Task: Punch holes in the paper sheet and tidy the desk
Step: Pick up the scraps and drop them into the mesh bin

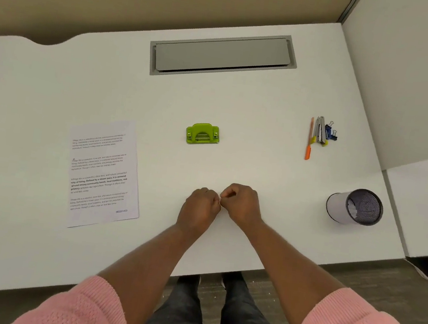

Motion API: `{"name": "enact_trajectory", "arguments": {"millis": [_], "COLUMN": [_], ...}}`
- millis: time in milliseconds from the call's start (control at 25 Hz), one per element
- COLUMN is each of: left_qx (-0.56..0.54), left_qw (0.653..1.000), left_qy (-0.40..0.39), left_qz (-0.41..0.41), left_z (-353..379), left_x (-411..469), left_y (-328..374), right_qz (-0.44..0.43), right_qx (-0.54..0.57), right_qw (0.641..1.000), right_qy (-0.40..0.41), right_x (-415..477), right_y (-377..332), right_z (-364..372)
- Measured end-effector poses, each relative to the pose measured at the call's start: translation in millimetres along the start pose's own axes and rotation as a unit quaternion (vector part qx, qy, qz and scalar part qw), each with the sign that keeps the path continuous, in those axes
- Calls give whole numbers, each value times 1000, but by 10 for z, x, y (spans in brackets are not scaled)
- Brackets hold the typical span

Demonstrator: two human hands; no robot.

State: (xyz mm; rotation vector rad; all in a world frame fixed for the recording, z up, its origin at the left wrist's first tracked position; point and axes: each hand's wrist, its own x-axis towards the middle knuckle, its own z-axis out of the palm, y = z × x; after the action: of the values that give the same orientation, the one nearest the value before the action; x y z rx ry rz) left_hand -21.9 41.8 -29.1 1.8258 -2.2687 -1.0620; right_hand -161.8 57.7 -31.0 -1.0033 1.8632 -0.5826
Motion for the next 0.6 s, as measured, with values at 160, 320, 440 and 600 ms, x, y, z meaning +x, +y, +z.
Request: {"name": "enact_trajectory", "arguments": {"millis": [160,320,440,600], "left_qx": [-29,-26,-17,-7], "left_qw": [999,994,986,973], "left_qy": [15,17,-6,-34], "left_qz": [40,104,164,230], "left_z": [-33,13,146,440], "left_x": [65,223,324,384], "left_y": [479,1089,1655,2331], "right_qz": [5,18,12,16], "right_qx": [89,136,166,150], "right_qw": [995,982,966,953], "right_qy": [55,129,197,264], "right_x": [-84,-209,-354,-508], "right_y": [10,96,232,496], "right_z": [-471,-1069,-1578,-2191]}}
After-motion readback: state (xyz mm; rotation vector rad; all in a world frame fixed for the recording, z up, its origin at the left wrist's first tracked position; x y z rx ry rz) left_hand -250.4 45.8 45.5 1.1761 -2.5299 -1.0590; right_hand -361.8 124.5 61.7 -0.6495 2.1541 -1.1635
